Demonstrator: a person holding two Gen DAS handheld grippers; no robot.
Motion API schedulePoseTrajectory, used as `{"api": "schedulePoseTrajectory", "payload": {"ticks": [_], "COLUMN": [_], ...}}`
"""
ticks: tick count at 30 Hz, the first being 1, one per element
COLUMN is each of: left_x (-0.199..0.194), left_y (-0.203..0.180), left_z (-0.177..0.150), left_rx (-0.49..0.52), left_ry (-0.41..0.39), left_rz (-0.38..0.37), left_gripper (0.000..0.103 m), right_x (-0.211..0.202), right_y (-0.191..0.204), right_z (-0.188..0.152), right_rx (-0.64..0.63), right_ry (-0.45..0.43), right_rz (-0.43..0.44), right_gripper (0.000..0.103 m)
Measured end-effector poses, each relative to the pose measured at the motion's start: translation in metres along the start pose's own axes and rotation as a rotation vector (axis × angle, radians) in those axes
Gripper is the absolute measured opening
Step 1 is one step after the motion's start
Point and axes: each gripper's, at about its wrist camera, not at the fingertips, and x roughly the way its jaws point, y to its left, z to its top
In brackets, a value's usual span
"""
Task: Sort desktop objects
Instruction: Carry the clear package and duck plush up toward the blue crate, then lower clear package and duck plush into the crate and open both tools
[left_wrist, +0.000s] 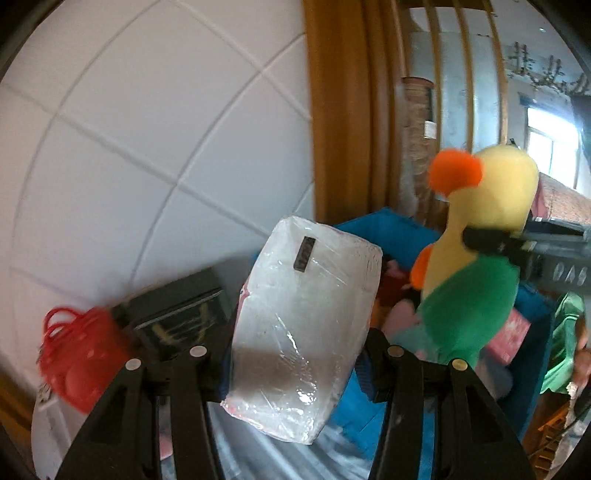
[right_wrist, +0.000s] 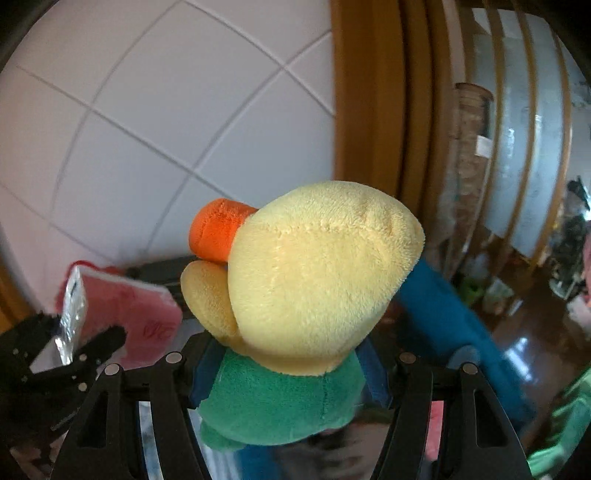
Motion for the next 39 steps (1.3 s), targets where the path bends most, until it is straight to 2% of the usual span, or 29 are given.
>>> {"api": "schedulePoseTrajectory", "payload": {"ticks": [3, 9, 15, 18, 25, 28, 32, 34, 36, 39], "left_x": [0.033, 0.098, 0.157, 0.176, 0.203, 0.208, 0.212, 0.210, 0.207, 0.198], "left_y": [-0.041, -0.085, -0.111, -0.126, -0.133, -0.135, -0.142, -0.140, -0.138, -0.133], "left_z": [0.025, 0.047, 0.045, 0.043, 0.039, 0.037, 0.041, 0.042, 0.042, 0.040], "left_rx": [0.011, 0.033, 0.071, 0.085, 0.107, 0.126, 0.139, 0.140, 0.137, 0.133], "left_ry": [0.017, 0.084, 0.169, 0.202, 0.257, 0.269, 0.258, 0.257, 0.261, 0.249], "left_rz": [-0.031, -0.032, -0.030, -0.021, -0.026, -0.002, 0.017, 0.018, 0.017, 0.017], "left_gripper": [0.050, 0.050, 0.050, 0.050, 0.053, 0.057, 0.077, 0.077, 0.077, 0.077], "right_x": [0.025, 0.086, 0.146, 0.169, 0.204, 0.210, 0.215, 0.219, 0.219, 0.216], "right_y": [-0.024, -0.079, -0.110, -0.123, -0.132, -0.134, -0.134, -0.139, -0.141, -0.141], "right_z": [0.012, 0.023, 0.018, 0.012, 0.000, -0.004, -0.012, -0.012, -0.012, -0.009], "right_rx": [-0.008, -0.021, -0.026, -0.030, -0.030, -0.019, -0.015, -0.011, -0.004, -0.005], "right_ry": [0.022, 0.095, 0.175, 0.210, 0.295, 0.315, 0.333, 0.341, 0.334, 0.323], "right_rz": [-0.037, -0.083, -0.114, -0.131, -0.174, -0.173, -0.183, -0.191, -0.195, -0.188], "right_gripper": [0.066, 0.066, 0.066, 0.066, 0.067, 0.074, 0.082, 0.088, 0.099, 0.103]}}
